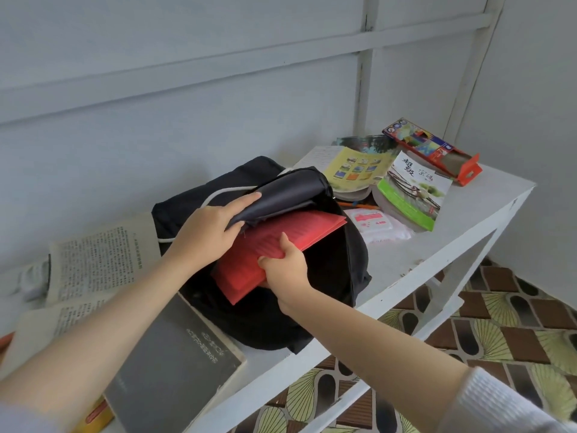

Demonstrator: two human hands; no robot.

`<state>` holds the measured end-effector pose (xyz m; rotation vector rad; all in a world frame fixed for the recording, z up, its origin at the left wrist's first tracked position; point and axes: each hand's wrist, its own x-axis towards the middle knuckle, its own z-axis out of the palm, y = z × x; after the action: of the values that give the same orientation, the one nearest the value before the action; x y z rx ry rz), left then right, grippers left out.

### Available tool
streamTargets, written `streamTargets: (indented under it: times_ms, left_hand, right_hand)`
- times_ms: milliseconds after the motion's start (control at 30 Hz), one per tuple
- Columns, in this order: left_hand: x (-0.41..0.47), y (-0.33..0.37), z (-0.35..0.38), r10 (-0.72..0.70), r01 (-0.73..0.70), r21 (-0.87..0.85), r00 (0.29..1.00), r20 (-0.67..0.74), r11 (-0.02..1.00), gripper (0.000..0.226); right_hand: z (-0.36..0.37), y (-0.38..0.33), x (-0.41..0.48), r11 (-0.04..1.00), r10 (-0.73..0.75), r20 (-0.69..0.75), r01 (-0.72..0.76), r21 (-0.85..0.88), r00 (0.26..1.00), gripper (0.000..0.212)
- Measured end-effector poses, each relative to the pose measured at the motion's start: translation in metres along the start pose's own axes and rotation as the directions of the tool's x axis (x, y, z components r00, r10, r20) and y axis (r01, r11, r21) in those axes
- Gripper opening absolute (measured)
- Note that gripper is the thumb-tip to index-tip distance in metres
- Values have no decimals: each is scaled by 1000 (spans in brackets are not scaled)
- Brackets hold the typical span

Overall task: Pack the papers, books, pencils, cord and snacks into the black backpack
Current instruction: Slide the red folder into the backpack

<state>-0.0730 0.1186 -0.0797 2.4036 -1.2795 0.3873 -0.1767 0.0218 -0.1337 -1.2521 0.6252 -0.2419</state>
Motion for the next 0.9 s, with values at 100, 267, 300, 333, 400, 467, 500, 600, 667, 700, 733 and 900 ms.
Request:
streamTargets:
  times_ms: [100,267,300,333,400,467,500,600,667,700,733,900]
  left_hand:
    - [1,-4,1,-3,3,-1,1000,3,1000,59]
    - [4,-11,8,24,-24,22,1000,-2,999,60]
    - [4,-12,10,27,-27,22,1000,-9,999,60]
    - [3,-13,12,27,-27,23,1000,-15,999,61]
    - [2,-14,16,22,-21,23,1000,-15,1000,61]
    - [-1,-13,21,17,-16,32,1000,-18,999,62]
    - [-3,-13,23,14,-13,47,999,-29,999,62]
    - [-8,-11,33,50,-41,104,995,-81,994,54]
    - [-8,-5,39,95,-89,47,987,-133,995,43]
    - [-6,0,40,121,-121,11,976,-180,993,39]
    - [-2,6,41,144,-152,-14,960,-238,988,35]
    - [33,51,46,142,-188,-88,915,-377,978,29]
  right_hand:
    - [4,3,5,1000,-1,10,1,0,1000,75]
    - [2,2,7,998,57,91,-59,23,994,77]
    - [1,-1,5,996,81,123,-86,37,989,78]
    - [-1,-4,3,994,97,153,-104,43,984,78]
    - [-8,-11,-6,996,89,173,-89,-5,981,74]
    - [-18,-18,-20,996,52,169,-40,-74,984,67]
    - [-26,-22,-28,995,37,168,-20,-100,985,64]
    - [-53,-37,-47,984,-7,166,37,-176,986,53]
    - [-74,-49,-49,967,-51,160,89,-241,986,44]
    - [-83,-56,-47,958,-65,154,105,-268,986,40]
    - [-93,-62,-42,952,-76,138,113,-283,988,36]
    - [-139,-86,10,906,-218,-105,161,-393,970,26]
